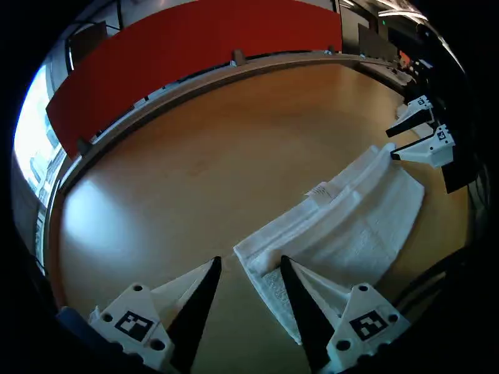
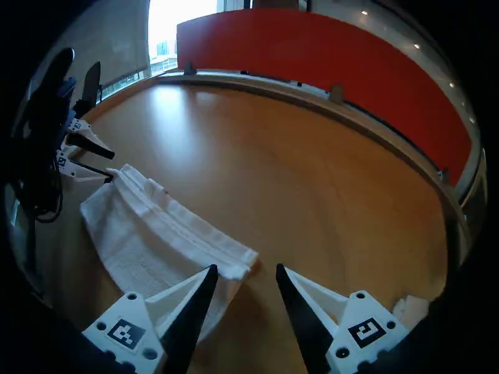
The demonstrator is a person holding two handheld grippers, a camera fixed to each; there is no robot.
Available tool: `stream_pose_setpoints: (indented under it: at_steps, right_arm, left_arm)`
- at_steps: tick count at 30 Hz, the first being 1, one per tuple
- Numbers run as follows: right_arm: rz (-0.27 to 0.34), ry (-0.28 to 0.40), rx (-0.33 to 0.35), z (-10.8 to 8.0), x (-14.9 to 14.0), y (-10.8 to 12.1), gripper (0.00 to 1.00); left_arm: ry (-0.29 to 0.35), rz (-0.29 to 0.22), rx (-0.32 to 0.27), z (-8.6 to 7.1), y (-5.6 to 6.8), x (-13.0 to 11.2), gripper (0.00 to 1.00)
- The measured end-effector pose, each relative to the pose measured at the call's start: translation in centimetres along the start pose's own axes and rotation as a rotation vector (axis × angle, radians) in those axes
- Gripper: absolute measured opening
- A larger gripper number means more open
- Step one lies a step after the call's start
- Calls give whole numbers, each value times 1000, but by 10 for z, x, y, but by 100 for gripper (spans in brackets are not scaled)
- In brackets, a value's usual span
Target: Fold towel
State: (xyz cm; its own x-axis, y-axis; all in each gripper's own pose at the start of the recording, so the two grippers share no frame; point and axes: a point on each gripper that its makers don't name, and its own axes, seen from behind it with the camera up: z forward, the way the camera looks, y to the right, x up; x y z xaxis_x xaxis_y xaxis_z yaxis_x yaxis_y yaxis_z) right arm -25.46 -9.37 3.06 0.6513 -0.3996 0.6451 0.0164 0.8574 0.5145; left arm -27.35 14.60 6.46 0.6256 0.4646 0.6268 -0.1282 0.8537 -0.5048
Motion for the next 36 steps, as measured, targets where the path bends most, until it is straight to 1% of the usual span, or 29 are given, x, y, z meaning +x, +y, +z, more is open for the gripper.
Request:
stream_pose_setpoints:
  at_steps: [2, 6, 8, 10, 14, 16, 20, 27, 36]
  right_arm:
    - [-2, 4, -3, 0, 2, 1, 72]
    - [-5, 12, -9, 0, 7, 2, 72]
    - [-6, 18, -11, -1, 9, 2, 72]
    - [-7, 24, -14, -1, 12, 3, 73]
    - [-6, 35, -20, -4, 15, 4, 83]
    - [-4, 39, -21, -5, 16, 4, 84]
    - [1, 44, -19, -10, 16, 1, 90]
    - [7, 46, -12, -23, 9, -9, 90]
    - [17, 47, -6, -44, -7, -27, 90]
  left_arm:
    - [2, -5, 5, -1, -3, 2, 74]
    - [8, -15, 16, -3, -8, 4, 84]
    - [7, -22, 20, -5, -10, 5, 93]
    - [7, -30, 19, -7, -11, 4, 96]
    - [7, -43, 19, -10, -13, 2, 96]
    - [8, -47, 21, -12, -14, 1, 96]
    - [9, -55, 18, -16, -14, -2, 96]
    - [18, -77, 12, -29, -9, -7, 96]
    - [23, -105, 5, -49, 2, -23, 96]
